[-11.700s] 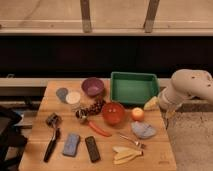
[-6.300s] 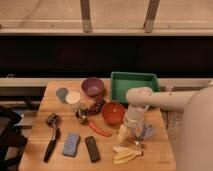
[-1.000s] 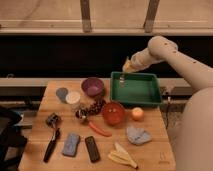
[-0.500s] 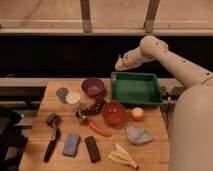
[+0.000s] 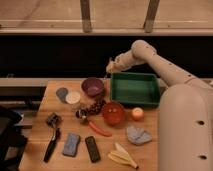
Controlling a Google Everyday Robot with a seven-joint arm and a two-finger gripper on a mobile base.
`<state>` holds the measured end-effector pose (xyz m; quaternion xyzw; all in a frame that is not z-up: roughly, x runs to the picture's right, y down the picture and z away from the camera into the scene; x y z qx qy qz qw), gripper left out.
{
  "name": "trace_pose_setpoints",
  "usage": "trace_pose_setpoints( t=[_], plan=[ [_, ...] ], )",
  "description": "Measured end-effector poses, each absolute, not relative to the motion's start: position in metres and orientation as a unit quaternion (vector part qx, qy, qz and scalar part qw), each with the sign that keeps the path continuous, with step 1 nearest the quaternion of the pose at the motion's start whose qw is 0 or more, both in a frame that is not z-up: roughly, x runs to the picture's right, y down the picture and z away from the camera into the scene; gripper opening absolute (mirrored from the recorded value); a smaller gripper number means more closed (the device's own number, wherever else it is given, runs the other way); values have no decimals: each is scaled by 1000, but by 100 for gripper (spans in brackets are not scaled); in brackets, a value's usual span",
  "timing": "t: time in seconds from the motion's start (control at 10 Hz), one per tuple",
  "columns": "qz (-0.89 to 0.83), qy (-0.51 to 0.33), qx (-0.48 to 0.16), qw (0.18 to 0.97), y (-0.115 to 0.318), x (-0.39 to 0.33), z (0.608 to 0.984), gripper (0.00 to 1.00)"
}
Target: Place fork in purple bowl
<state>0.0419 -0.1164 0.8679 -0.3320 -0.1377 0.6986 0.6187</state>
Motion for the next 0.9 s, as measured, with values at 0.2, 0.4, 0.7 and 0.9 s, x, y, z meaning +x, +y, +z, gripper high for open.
trace_pose_setpoints(
  t=[0.2,0.4,0.7,0.9],
  plan=[
    [694,-144,-351,612,-109,31,874,0],
    [686,-148,-372,608,-100,15,878,0],
    [677,-148,-397,601,-83,-1,887,0],
    [670,-151,-410,599,-78,-12,896,0]
  ],
)
